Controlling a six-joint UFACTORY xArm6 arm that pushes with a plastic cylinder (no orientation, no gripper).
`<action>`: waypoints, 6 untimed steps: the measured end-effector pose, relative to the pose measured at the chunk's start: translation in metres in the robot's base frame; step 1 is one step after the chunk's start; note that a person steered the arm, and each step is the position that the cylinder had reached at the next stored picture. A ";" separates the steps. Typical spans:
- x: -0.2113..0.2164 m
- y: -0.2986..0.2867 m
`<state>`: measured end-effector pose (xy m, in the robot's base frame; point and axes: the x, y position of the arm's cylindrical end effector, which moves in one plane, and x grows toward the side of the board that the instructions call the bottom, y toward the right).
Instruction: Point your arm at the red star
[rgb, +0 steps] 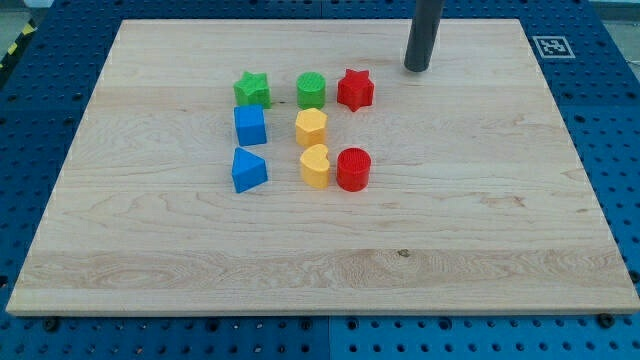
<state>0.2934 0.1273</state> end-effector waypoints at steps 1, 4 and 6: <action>0.000 0.000; 0.003 -0.016; 0.016 -0.108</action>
